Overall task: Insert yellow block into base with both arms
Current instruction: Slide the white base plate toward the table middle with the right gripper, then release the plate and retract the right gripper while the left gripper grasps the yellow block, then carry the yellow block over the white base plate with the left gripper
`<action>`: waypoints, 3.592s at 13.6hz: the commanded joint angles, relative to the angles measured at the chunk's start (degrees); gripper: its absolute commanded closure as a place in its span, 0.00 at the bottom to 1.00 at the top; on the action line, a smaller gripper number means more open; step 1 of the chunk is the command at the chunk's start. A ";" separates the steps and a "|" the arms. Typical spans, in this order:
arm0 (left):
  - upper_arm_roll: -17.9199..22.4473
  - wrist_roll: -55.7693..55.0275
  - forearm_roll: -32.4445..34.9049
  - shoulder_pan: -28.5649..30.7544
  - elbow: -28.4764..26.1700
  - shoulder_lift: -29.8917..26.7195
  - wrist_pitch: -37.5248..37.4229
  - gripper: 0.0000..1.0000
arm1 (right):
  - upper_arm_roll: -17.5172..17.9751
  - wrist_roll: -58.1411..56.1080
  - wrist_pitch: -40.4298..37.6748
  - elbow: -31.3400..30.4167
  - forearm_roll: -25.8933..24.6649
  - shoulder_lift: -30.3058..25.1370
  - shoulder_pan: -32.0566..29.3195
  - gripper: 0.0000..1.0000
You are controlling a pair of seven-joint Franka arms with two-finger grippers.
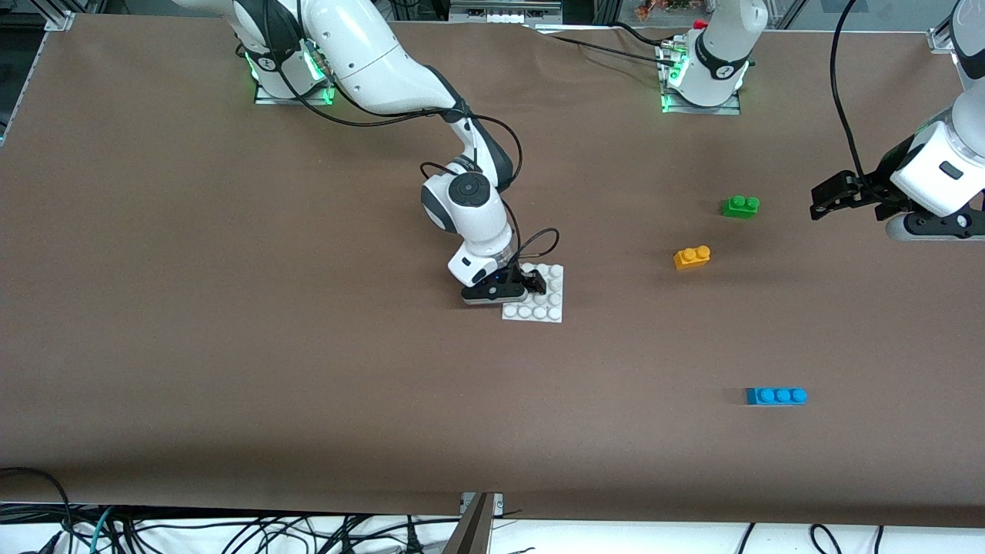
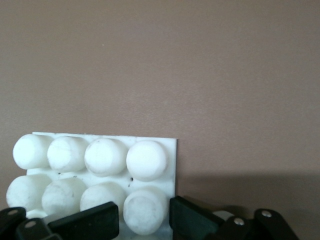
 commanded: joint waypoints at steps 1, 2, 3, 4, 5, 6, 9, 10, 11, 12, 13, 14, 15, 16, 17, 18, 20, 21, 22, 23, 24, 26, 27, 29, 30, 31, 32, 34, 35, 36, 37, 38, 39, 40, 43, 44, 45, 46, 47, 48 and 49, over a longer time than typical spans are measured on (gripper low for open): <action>0.25 1.03 0.50 -0.17 1.53 0.60 -1.20 0.00 | -0.79 0.06 -0.68 3.62 0.86 1.34 -0.10 0.26; 0.25 1.12 0.50 -0.09 1.53 0.51 -1.20 0.00 | -0.96 0.06 -1.12 3.72 1.56 0.64 -0.80 0.13; 0.25 1.03 0.50 -0.17 1.53 0.60 -1.20 0.00 | -0.88 0.15 -1.99 3.98 2.96 -0.15 -1.59 0.00; 0.17 1.03 0.50 -0.17 1.53 0.60 -1.20 0.00 | -0.97 0.06 -3.22 4.50 4.20 -1.11 -2.12 0.00; 0.25 1.03 0.50 -0.17 1.53 0.60 -1.20 0.00 | -0.97 -0.03 -6.10 5.12 4.82 -2.25 -3.26 0.00; 0.17 1.03 0.41 -0.17 1.53 0.60 -1.20 0.00 | -0.97 -0.11 -9.79 6.51 4.91 -3.22 -4.31 0.00; 0.17 1.03 0.50 -0.17 1.53 0.60 -1.20 0.00 | -0.44 -0.55 -21.65 10.47 5.00 -6.82 -8.79 0.00; 0.17 1.03 0.50 -0.17 1.53 0.60 -1.20 0.00 | -0.09 -1.95 -25.78 11.61 5.00 -8.14 -11.07 0.00; 0.17 0.94 0.41 -0.17 1.53 0.60 -1.20 0.00 | 0.09 -5.53 -29.30 11.71 5.17 -10.07 -13.88 0.00; 0.17 0.77 0.41 -0.17 1.53 0.60 -1.20 0.00 | 0.78 -8.87 -32.73 11.63 5.09 -12.00 -16.25 0.00; 0.17 0.68 0.33 -0.09 1.53 0.60 -1.20 0.00 | 1.14 -11.69 -36.33 11.37 4.74 -14.11 -18.89 0.00; 0.25 0.51 -0.20 0.00 1.36 0.60 -1.20 0.00 | 1.14 -15.37 -39.76 10.23 4.56 -16.31 -21.44 0.00; 0.34 -0.89 -2.20 0.26 1.18 0.60 -1.20 0.00 | 1.23 -20.02 -41.62 7.61 4.47 -19.29 -24.07 0.00; 0.43 -3.16 -3.35 0.53 1.18 0.77 -1.20 0.00 | 1.23 -25.29 -42.95 3.84 4.47 -22.80 -27.14 0.00; 0.34 -3.19 -3.37 1.05 0.92 1.21 -1.20 0.00 | 1.23 -30.21 -44.26 0.15 4.38 -26.31 -29.79 0.00; 0.34 -3.62 -3.37 1.14 0.14 1.30 -1.20 0.00 | 1.32 -32.44 -46.02 -2.85 4.21 -29.65 -31.64 0.00; 0.25 -3.02 -3.28 1.14 -3.46 1.30 -1.37 0.00 | 1.41 -35.17 -49.45 -8.21 1.68 -36.25 -34.98 0.00; -0.01 -3.01 -3.28 1.06 -5.39 1.39 -0.85 0.00 | 2.10 -37.10 -51.03 -11.02 0.62 -39.76 -36.91 0.00; -0.18 -3.10 -3.19 1.06 -7.24 1.91 0.37 0.00 | 3.59 -39.03 -52.35 -13.83 -0.09 -43.36 -39.80 0.00; -0.71 -3.01 -2.93 0.97 -9.78 1.92 2.73 0.00 | 4.56 -40.09 -53.23 -16.65 -0.88 -46.70 -41.75 0.00; -1.50 -3.27 -2.75 0.97 -12.59 1.92 6.06 0.00 | 4.66 -40.45 -54.37 -18.24 -1.76 -49.17 -42.11 0.00; -2.55 -3.80 -2.66 0.88 -19.52 1.92 14.49 0.00 | 4.57 -40.28 -58.50 -18.70 -1.94 -51.57 -42.64 0.00; -2.99 -4.15 -2.66 0.88 -23.04 1.92 19.14 0.00 | 4.40 -40.37 -59.56 -18.00 -2.12 -51.66 -42.64 0.00; -6.32 -6.69 -2.66 0.88 -30.60 2.01 29.60 0.00 | 4.40 -40.19 -59.48 -16.59 -3.09 -50.96 -42.21 0.00; -7.21 -9.31 -2.40 0.88 -32.98 2.79 33.83 0.00 | 4.48 -40.11 -59.48 -15.54 -3.09 -50.17 -42.12 0.00; -7.91 -10.56 -2.40 0.79 -33.96 4.45 36.74 0.00 | 4.40 -40.28 -59.48 -14.75 -3.00 -49.30 -42.20 0.00; -8.79 -10.66 -2.31 0.79 -34.32 5.86 39.12 0.00 | 4.31 -40.28 -59.13 -14.65 -2.82 -48.85 -42.64 0.00; -9.06 -10.66 2.49 0.53 -34.50 8.84 42.55 0.00 | 4.57 -40.37 -59.13 -11.77 -3.17 -46.23 -41.95 0.00; -9.06 -10.83 3.39 0.53 -35.20 9.99 44.57 0.00 | 4.57 -40.28 -59.39 -9.40 -3.70 -44.56 -41.77 0.00; -9.06 -11.36 3.84 0.53 -36.60 10.79 47.90 0.00 | 4.48 -40.45 -59.22 -8.34 -3.18 -43.93 -41.94 0.00; -9.06 -11.80 3.84 0.53 -38.09 11.67 50.63 0.00 | 4.40 -40.37 -59.05 -8.24 -2.83 -43.75 -42.38 0.00; -9.06 -11.80 3.84 0.53 -38.89 12.54 52.22 0.00 | 4.40 -40.37 -58.96 -8.15 -2.82 -43.40 -42.29 0.00; -9.06 -11.89 3.84 0.53 -39.51 12.90 53.63 0.00 | 4.40 -39.93 -59.04 -8.15 -2.82 -43.40 -42.21 0.00; -9.06 -12.15 3.84 0.53 -39.77 13.17 53.91 0.00 | 4.40 -40.10 -59.13 -8.15 -2.91 -43.49 -42.12 0.00; -8.98 -12.42 3.93 0.53 -40.13 15.01 55.39 0.00 | 4.04 -40.28 -59.75 -8.15 -3.00 -44.10 -42.29 0.00; -8.89 -12.42 3.93 0.62 -40.39 16.06 56.62 0.00 | 3.78 -40.11 -59.75 -8.15 -3.09 -44.10 -42.29 0.00; -8.89 -12.42 3.93 0.79 -40.65 16.59 57.68 0.00 | 3.61 -39.84 -59.66 -8.06 -3.09 -44.10 -42.29 0.00; -8.89 -12.42 3.93 0.79 -40.74 16.86 57.86 0.00 | 3.60 -39.75 -59.66 -8.15 -3.26 -44.01 -42.38 0.00; -8.89 -12.42 3.93 0.79 -40.74 16.95 57.86 0.00 | 3.43 -39.75 -59.66 -8.15 -3.26 -44.01 -42.38 0.00; -8.89 -12.42 3.93 0.79 -40.74 17.03 57.86 0.21 | 3.08 -39.93 -59.66 -8.15 -3.35 -44.01 -42.38 0.00; -8.89 -12.50 3.93 0.79 -40.83 17.21 57.86 0.47 | 2.82 -40.02 -59.66 -8.15 -3.35 -44.01 -42.38 0.00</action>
